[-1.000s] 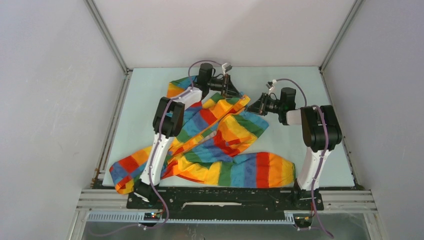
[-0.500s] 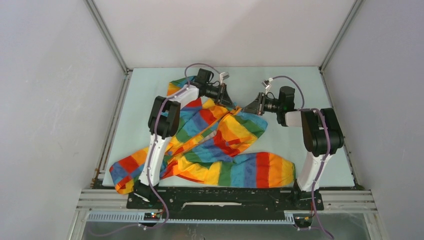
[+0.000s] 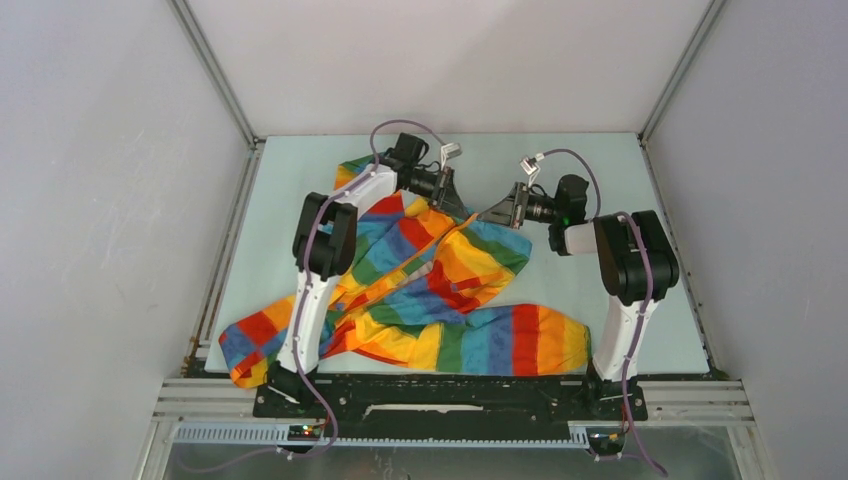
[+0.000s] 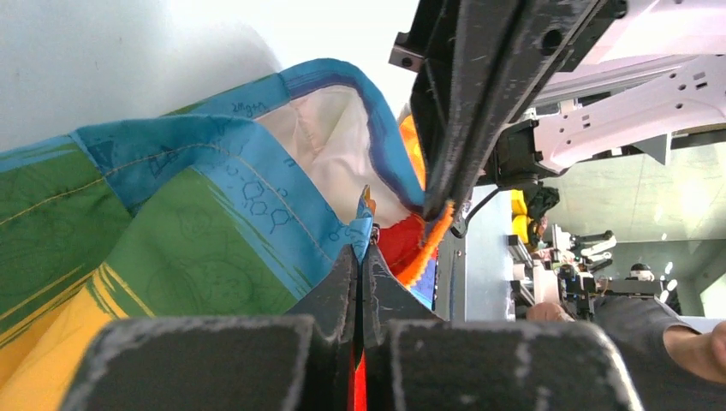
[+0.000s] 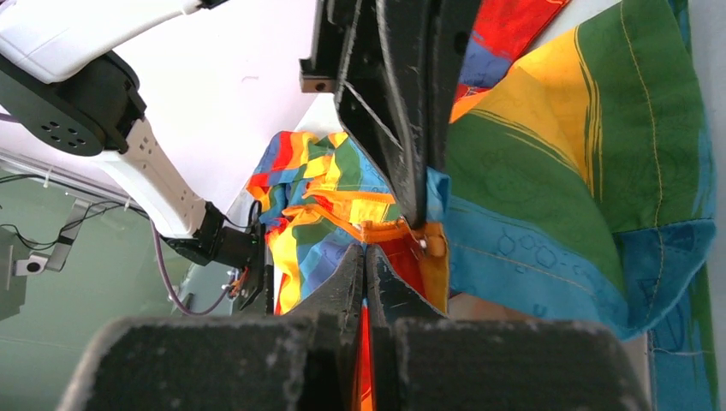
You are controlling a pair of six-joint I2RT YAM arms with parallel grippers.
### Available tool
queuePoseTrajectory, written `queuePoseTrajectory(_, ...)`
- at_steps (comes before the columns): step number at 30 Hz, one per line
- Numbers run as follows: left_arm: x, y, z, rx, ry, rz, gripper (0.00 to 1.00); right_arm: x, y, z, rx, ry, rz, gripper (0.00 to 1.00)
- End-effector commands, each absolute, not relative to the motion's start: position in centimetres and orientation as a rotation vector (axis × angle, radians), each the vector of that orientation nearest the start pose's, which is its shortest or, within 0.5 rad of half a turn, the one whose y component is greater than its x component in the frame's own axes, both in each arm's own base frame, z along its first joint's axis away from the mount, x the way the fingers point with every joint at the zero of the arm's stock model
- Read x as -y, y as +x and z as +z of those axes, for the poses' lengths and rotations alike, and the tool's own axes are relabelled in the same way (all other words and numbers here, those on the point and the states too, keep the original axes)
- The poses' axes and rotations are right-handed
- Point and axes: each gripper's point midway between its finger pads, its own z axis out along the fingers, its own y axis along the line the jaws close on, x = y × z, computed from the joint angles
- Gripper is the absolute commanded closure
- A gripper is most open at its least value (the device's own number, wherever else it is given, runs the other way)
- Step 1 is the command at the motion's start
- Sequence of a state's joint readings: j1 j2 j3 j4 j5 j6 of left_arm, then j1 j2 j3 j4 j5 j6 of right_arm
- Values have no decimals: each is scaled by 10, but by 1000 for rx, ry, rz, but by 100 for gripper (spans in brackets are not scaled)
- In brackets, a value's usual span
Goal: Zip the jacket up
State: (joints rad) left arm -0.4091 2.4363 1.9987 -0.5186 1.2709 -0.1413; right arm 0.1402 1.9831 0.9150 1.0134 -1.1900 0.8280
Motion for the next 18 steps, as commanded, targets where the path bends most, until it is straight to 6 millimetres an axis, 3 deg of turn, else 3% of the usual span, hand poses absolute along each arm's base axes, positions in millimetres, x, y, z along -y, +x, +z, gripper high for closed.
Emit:
queuePoseTrajectory(1,351,402,182,-2030,917,-1789,100,-233,379,137,-1797,-478,1603,100)
queuePoseTrajectory(10,354,403,207,-1968,830,-1909,100,-232,378,132,-1818,-471,1595,100)
queuePoseTrajectory(18,356,396,196,-1960,840,-1944,100,-232,378,134,-1809,-471,1618,100)
